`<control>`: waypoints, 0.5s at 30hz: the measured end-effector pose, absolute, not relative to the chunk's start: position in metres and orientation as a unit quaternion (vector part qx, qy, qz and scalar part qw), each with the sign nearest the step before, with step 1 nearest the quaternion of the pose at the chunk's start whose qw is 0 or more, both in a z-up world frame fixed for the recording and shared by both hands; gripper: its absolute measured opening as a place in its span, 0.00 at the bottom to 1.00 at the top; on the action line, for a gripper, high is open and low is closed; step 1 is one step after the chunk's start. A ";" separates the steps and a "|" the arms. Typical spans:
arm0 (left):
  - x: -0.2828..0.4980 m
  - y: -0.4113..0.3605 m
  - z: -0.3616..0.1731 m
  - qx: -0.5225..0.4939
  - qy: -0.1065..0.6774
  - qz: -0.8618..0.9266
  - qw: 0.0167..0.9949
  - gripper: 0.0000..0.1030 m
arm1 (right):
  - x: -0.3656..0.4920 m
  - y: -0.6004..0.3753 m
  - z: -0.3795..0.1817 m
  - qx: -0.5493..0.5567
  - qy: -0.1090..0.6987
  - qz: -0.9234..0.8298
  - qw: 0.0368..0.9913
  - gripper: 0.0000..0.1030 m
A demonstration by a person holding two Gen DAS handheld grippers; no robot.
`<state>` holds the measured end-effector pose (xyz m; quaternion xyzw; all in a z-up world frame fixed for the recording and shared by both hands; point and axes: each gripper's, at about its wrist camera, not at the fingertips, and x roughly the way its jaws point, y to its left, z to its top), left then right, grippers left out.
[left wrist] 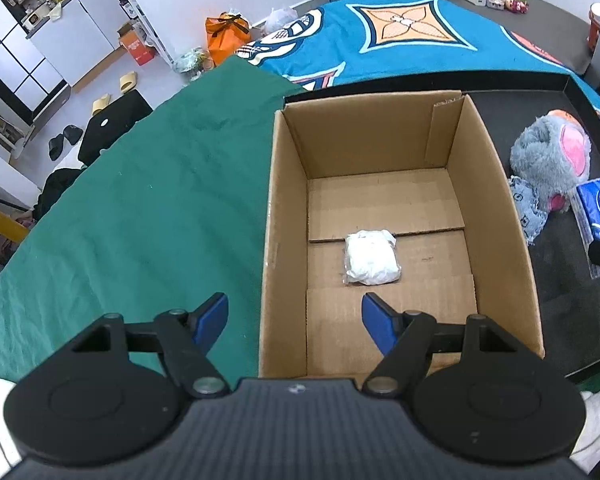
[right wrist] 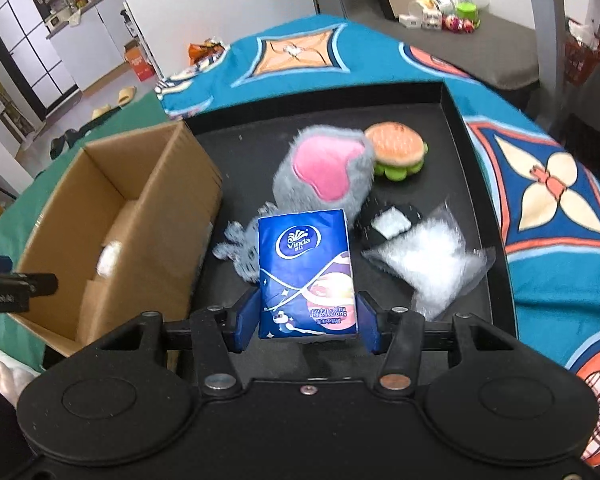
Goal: Organize soft objects
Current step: 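Carry the blue tissue pack with the right gripper into the box and release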
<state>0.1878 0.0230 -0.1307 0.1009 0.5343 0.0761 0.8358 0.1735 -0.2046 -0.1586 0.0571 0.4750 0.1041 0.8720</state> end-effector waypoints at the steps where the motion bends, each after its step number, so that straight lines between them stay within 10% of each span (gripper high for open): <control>1: 0.187 0.024 -0.130 0.098 0.532 0.077 0.837 0.70 | 0.174 -0.204 -0.155 0.057 0.472 0.105 0.873 0.49; 15: 0.183 0.039 -0.124 0.066 0.523 0.085 0.845 0.69 | 0.178 -0.180 -0.109 0.047 0.431 0.121 0.893 0.49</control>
